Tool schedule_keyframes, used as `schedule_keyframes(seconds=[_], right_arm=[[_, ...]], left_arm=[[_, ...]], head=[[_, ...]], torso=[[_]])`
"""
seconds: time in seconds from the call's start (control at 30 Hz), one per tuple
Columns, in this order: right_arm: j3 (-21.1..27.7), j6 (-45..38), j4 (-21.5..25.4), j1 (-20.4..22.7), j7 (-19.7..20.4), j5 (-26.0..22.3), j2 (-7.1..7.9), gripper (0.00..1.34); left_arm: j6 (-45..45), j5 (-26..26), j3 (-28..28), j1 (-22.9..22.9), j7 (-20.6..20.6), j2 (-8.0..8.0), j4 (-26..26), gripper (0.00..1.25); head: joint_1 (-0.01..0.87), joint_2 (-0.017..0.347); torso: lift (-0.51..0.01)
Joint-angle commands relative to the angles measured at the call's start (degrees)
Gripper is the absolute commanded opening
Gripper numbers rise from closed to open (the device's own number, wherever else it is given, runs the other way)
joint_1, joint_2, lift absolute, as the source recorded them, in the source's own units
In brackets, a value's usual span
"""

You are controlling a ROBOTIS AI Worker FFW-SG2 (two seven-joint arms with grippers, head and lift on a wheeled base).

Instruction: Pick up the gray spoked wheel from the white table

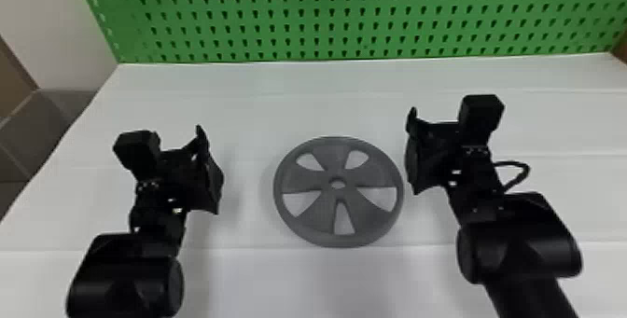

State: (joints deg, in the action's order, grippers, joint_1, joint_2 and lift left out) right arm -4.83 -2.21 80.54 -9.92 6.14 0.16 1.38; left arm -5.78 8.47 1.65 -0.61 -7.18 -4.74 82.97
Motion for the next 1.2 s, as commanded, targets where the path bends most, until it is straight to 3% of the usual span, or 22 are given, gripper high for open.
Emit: schedule_keyframes(seconds=[0.0,0.17,0.73,1.17], right_arm=[[0.3,-0.2,0.7,0.3,0.0,1.0,0.03,1.19],[1.0,-0.3,0.7,0.3,0.0,2.7,-0.50,1.19],[0.1,-0.7,0.2,0.0,0.0,1.4,-0.24,1.19],[-0.1,-2.0,0.1,-0.1,0.0,-2.1,0.38,1.19]], left_arm=[[0.0,-0.4,-0.2,0.0,0.4,0.00,0.0,0.87],[0.0,-0.6,0.1,0.1,0.5,0.00,0.0,0.87],[2.2,0.5,-0.1,-0.4,-0.5,0.26,0.0,0.90],[2.2,-0.5,-0.7,-0.3,-2.2,0.35,0.0,0.92]], head=[[0.834,0.083],[0.834,0.083],[0.834,0.083],[0.834,0.083]], torso=[[-0.064],[-0.064],[-0.064],[-0.064]])
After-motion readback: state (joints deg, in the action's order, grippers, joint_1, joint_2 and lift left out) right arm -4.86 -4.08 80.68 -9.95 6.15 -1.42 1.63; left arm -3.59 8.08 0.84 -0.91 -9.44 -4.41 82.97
